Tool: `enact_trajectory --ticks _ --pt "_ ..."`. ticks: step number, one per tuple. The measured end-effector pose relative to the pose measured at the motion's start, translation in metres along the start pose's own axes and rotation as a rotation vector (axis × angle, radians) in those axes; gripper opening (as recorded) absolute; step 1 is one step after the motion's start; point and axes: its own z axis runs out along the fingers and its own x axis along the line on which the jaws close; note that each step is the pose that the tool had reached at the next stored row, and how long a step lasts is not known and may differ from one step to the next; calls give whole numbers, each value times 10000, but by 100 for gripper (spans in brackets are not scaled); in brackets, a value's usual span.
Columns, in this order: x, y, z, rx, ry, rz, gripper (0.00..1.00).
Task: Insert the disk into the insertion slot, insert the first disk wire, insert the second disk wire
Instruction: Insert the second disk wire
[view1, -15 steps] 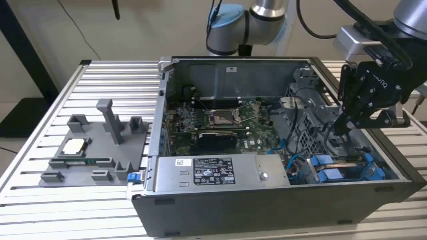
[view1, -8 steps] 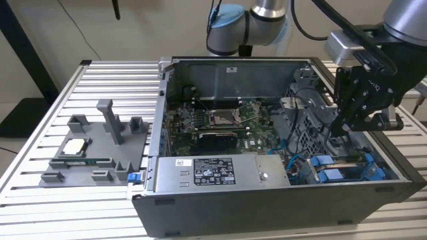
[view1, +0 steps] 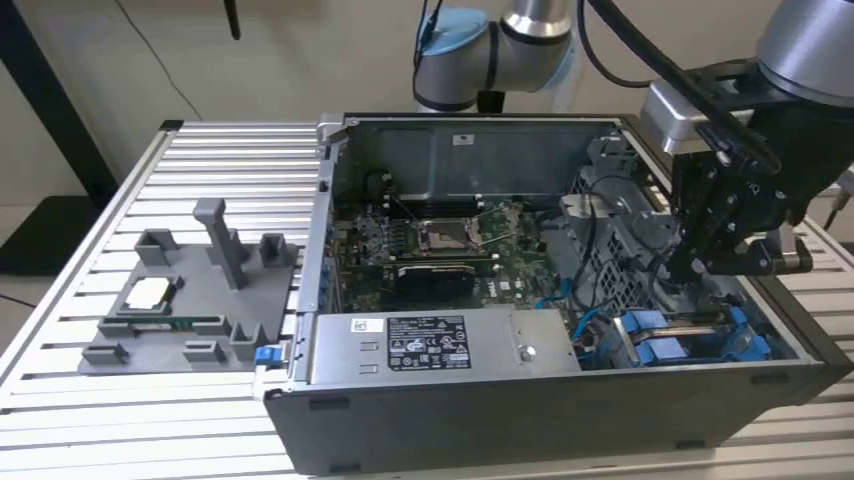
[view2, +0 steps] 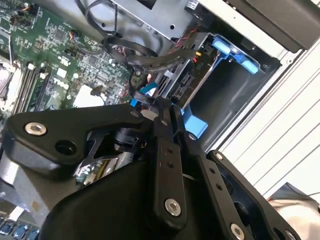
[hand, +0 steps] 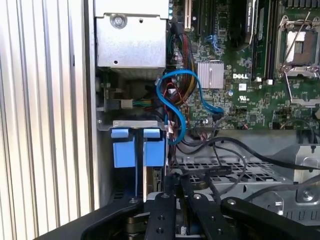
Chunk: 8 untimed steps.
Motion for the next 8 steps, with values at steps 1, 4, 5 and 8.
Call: enact_trajectory --ticks 1,4,5,8 --pt "13 8 3 70 3 -5 16" --pt "47 28 16 263 8 -21 16" --pt "57 34 21 325 10 -27 16" --pt "73 51 43 532 10 -43 16"
